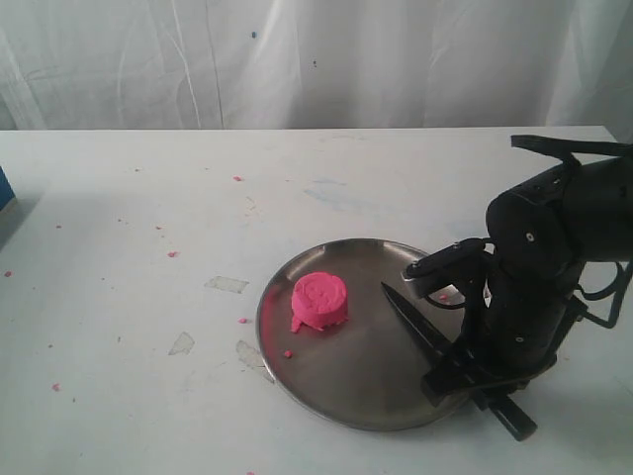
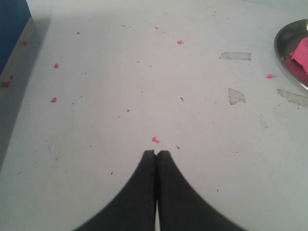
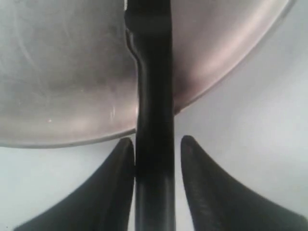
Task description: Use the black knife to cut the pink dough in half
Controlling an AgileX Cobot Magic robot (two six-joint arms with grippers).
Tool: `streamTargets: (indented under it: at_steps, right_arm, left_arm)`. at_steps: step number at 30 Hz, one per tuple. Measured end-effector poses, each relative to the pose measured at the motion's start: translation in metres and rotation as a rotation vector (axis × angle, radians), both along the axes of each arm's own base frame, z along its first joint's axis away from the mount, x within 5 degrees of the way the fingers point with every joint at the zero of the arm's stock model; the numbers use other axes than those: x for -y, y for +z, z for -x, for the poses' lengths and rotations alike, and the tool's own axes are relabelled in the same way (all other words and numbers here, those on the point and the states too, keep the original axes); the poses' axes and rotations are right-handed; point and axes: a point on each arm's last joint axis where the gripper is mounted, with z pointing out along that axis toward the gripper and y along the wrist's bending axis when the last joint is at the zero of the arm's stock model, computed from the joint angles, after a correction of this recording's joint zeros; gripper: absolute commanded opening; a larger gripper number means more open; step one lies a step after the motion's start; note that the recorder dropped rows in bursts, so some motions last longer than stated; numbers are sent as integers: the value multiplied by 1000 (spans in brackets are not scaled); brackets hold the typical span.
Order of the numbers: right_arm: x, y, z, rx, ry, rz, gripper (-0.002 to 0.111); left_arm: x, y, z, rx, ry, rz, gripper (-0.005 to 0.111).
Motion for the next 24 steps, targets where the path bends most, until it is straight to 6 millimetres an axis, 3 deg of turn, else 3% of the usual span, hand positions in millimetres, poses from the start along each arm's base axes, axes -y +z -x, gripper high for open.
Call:
streamTargets:
  at_steps: [10,18,24]
  right_arm:
    - [-2,5,-3,0,-1,0,44]
    - [1,53,0,88,14,-30,38]
    - [36,81,-4,189,-99,-56,38]
  left_arm:
    - [0,0,0,0,0,0,0]
    - [0,0,0,0,0,0,0]
    - [0,0,0,0,0,0,0]
